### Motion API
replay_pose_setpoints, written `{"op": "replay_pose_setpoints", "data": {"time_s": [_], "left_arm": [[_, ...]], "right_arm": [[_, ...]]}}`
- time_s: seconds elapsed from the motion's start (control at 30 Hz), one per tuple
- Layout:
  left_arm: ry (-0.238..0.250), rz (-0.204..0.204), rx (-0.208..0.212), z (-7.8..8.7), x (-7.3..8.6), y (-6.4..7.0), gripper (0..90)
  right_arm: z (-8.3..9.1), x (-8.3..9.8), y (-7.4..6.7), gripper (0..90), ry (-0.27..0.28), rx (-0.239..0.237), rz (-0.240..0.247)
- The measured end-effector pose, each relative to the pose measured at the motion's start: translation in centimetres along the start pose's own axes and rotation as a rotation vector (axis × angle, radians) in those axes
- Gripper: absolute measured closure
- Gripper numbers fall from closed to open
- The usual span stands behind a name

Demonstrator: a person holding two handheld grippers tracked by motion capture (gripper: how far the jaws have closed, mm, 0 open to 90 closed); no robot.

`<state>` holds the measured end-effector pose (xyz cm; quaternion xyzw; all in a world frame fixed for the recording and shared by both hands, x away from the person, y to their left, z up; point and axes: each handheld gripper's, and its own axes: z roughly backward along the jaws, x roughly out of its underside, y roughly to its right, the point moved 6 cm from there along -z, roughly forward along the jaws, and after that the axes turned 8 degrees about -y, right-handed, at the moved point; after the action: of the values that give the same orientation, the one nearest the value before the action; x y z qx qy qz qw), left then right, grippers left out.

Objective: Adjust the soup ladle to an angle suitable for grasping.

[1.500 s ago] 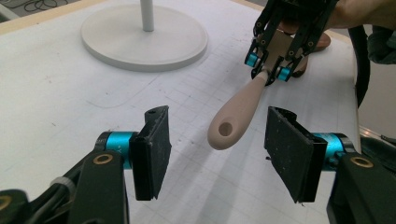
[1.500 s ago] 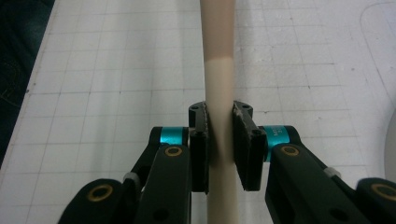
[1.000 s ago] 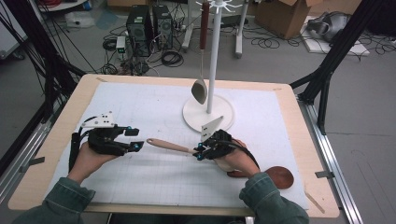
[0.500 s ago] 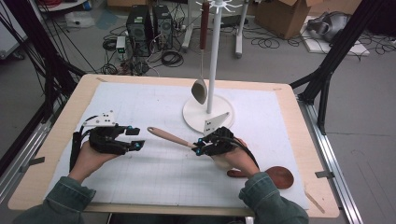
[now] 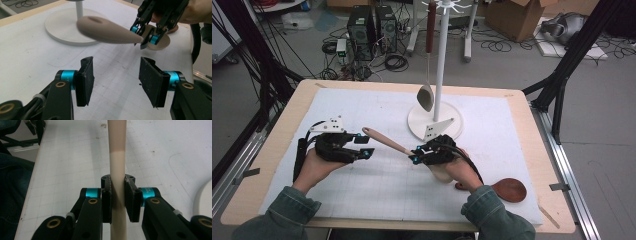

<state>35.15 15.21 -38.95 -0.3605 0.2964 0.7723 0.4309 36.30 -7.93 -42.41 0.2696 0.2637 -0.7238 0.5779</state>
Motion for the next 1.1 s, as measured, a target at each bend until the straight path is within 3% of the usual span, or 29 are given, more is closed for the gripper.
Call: {"op": "replay_pose_setpoints", "data": {"time_s": [0.57, 0.7, 0.87, 1.0, 1.1], "left_arm": [[0.025, 0.012, 0.014, -0.8, -2.0, 0.6, 48.0], [0.041, 0.012, 0.016, -0.7, -2.2, 0.7, 50.5], [0.047, 0.01, 0.028, -0.7, -2.4, 0.8, 53.2], [0.061, 0.013, 0.054, -0.7, -2.6, 1.0, 55.9], [0.058, 0.007, 0.071, -0.7, -2.7, 1.1, 58.0]], "right_arm": [[-0.5, -1.3, -1.1, 78.4, 0.034, 0.014, -0.033], [-0.7, -1.3, -1.3, 78.1, 0.021, -0.002, -0.041], [-1.2, -1.1, -1.7, 77.6, -0.021, -0.022, -0.011], [-1.0, -1.1, -1.6, 77.3, -0.008, -0.037, -0.025], [-0.8, -1.0, -1.4, 76.6, 0.005, -0.073, -0.043]]}}
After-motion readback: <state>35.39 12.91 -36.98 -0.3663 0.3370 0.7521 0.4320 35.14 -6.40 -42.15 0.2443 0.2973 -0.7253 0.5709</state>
